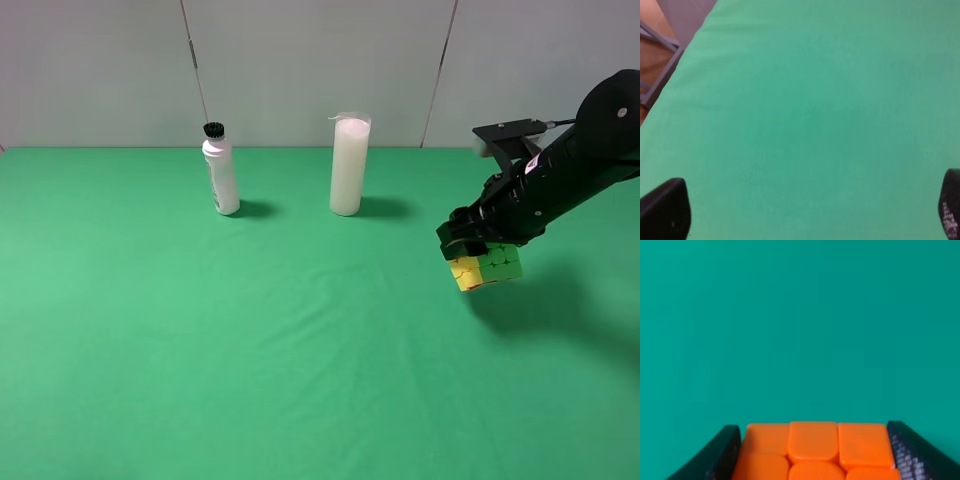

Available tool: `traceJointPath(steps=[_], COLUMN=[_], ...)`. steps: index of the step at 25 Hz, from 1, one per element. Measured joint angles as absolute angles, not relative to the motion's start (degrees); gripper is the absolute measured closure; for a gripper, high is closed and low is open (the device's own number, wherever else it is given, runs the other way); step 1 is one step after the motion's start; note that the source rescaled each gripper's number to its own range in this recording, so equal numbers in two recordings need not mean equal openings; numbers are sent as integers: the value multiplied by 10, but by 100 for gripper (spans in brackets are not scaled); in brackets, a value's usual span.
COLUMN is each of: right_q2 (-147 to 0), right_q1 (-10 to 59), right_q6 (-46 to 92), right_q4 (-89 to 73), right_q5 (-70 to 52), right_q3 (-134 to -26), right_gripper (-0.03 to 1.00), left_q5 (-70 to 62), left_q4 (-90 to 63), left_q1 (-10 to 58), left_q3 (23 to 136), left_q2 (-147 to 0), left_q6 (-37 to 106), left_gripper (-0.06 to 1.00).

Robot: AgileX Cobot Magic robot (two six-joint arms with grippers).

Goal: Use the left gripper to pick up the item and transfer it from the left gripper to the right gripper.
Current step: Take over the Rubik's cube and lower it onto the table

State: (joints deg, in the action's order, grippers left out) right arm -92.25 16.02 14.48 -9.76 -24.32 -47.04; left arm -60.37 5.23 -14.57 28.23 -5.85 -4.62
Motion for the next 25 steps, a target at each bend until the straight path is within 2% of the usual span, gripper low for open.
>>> traceJointPath(steps=[22, 23, 24, 25], right_q2=[-968, -968, -968, -968], right_q1=[160, 160, 160, 160], right_q6=[119, 118, 110, 103], right_q4=[-81, -81, -81, -81], right_q5=[-245, -244, -243, -242], right_q3=[-471, -471, -471, -471], right_gripper=[97, 94, 64, 40], left_q5=[-604, -604, -604, -604], left_q4=[52, 52, 52, 52], left_q1=[-146, -146, -146, -146], left_q3=[282, 282, 282, 282], left_q2=[-59, -59, -59, -59], left_q6=[-46, -46, -46, -46], left_gripper=[-5, -5, -5, -5])
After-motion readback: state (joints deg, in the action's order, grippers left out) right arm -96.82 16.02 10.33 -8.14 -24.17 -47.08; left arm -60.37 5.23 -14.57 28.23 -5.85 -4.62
